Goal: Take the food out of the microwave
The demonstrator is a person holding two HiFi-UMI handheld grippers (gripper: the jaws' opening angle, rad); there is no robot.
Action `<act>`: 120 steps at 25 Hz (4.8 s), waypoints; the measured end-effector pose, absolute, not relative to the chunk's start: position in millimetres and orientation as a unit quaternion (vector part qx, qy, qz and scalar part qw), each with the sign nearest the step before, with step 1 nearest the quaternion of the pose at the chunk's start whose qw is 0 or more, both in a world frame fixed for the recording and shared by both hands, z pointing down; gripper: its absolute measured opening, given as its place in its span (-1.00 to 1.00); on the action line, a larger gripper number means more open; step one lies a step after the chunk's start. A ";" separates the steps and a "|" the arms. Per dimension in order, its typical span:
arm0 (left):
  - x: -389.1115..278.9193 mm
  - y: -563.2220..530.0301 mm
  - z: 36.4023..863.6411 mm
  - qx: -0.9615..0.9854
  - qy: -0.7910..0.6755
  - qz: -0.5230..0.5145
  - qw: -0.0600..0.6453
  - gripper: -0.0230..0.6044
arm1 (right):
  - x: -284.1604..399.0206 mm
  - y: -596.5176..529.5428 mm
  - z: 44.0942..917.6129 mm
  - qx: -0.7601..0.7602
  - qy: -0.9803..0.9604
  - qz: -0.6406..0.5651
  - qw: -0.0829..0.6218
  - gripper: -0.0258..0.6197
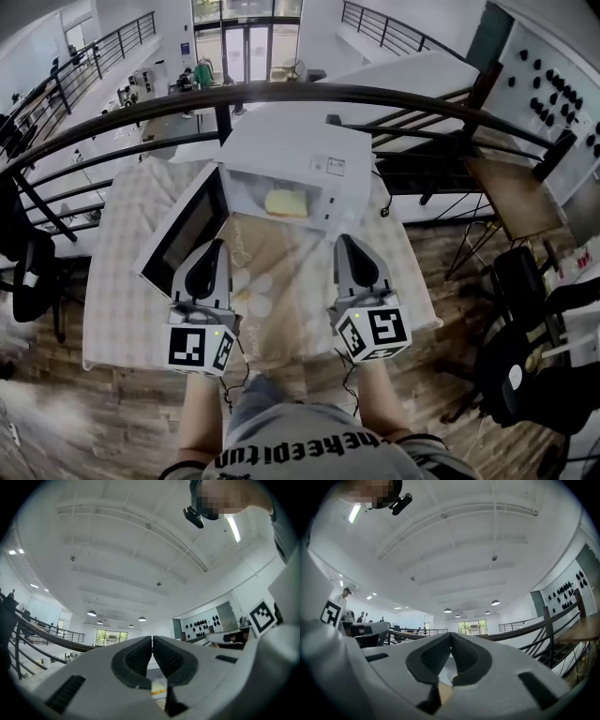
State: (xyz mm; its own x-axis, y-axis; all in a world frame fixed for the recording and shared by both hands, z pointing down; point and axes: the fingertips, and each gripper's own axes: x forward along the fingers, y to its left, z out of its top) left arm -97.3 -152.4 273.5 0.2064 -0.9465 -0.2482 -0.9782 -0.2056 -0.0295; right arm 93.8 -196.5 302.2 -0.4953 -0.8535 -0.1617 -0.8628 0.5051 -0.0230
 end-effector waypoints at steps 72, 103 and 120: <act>-163.2 -353.2 426.9 -0.856 0.513 0.048 -0.026 -0.89 | -52.4 -441.0 598.7 -0.361 0.764 0.257 -0.470 -0.50; -172.9 -354.2 434.2 -0.848 0.528 0.034 -0.033 -0.89 | -51.4 -458.1 623.0 -0.338 0.699 0.337 -0.533 -0.63; -162.0 -332.0 413.7 -0.844 0.535 0.037 -0.018 -0.89 | -50.7 -419.6 573.9 -0.372 0.741 0.296 -0.474 -0.66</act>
